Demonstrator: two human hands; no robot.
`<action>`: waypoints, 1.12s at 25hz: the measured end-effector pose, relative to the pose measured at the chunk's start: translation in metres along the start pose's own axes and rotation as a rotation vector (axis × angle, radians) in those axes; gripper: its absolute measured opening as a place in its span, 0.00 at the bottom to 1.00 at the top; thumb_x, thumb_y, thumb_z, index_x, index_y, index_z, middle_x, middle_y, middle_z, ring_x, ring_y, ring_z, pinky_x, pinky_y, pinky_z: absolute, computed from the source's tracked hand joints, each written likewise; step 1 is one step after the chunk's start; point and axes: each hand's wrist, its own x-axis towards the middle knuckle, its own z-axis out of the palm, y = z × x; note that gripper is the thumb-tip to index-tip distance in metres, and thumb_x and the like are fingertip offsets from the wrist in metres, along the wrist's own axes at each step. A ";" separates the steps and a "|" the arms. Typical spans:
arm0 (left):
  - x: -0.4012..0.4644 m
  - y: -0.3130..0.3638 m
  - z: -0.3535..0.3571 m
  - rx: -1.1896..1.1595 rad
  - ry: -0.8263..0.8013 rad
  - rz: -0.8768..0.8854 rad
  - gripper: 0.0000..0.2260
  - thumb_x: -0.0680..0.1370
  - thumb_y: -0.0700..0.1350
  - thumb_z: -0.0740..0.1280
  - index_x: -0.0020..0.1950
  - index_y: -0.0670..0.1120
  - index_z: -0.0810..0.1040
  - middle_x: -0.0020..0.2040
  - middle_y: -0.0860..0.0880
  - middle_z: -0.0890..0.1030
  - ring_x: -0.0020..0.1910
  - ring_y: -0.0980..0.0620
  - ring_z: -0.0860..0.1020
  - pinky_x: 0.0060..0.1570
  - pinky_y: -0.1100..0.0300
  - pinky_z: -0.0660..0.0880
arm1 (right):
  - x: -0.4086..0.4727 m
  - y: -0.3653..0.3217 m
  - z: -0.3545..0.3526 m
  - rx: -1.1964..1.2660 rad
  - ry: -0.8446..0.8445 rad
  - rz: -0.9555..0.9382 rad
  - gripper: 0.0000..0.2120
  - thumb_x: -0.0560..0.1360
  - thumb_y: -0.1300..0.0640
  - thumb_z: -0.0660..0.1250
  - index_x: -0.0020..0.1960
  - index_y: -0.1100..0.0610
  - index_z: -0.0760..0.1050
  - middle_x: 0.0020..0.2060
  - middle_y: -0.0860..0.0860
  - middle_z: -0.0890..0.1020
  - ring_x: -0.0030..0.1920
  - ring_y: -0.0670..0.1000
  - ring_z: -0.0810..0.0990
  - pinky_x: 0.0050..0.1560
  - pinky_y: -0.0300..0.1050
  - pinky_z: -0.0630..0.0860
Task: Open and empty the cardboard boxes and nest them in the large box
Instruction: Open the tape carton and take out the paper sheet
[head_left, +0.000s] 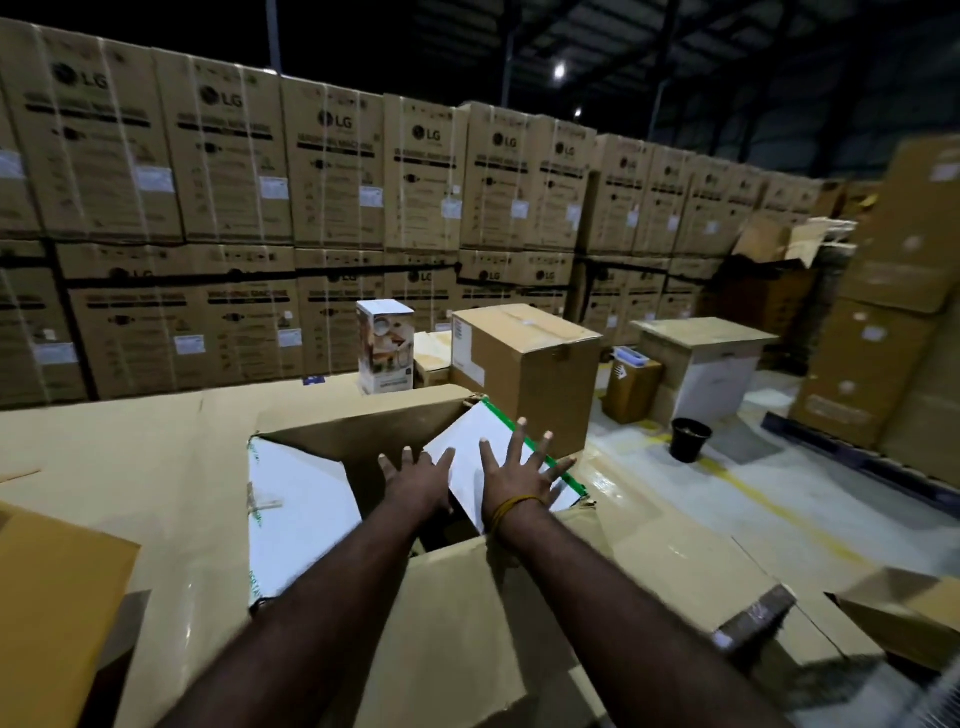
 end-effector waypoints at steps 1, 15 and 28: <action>0.000 0.000 0.001 0.031 0.014 0.013 0.43 0.77 0.56 0.69 0.80 0.57 0.42 0.81 0.42 0.52 0.79 0.35 0.45 0.69 0.27 0.40 | 0.001 0.001 0.001 -0.016 -0.028 0.003 0.48 0.74 0.47 0.71 0.80 0.44 0.40 0.75 0.63 0.30 0.73 0.75 0.34 0.65 0.83 0.41; -0.006 0.001 -0.026 -0.374 0.523 0.076 0.28 0.81 0.51 0.61 0.80 0.54 0.54 0.69 0.44 0.75 0.61 0.42 0.77 0.54 0.47 0.78 | -0.017 -0.002 -0.010 0.058 0.456 -0.173 0.28 0.75 0.53 0.68 0.74 0.49 0.66 0.75 0.61 0.64 0.68 0.67 0.71 0.62 0.64 0.71; 0.038 0.085 -0.024 -0.383 0.412 0.572 0.34 0.83 0.45 0.58 0.78 0.64 0.40 0.81 0.55 0.45 0.80 0.43 0.50 0.71 0.43 0.66 | 0.011 0.095 0.007 -0.014 0.621 0.050 0.38 0.72 0.46 0.67 0.78 0.55 0.61 0.79 0.61 0.46 0.77 0.72 0.43 0.72 0.72 0.51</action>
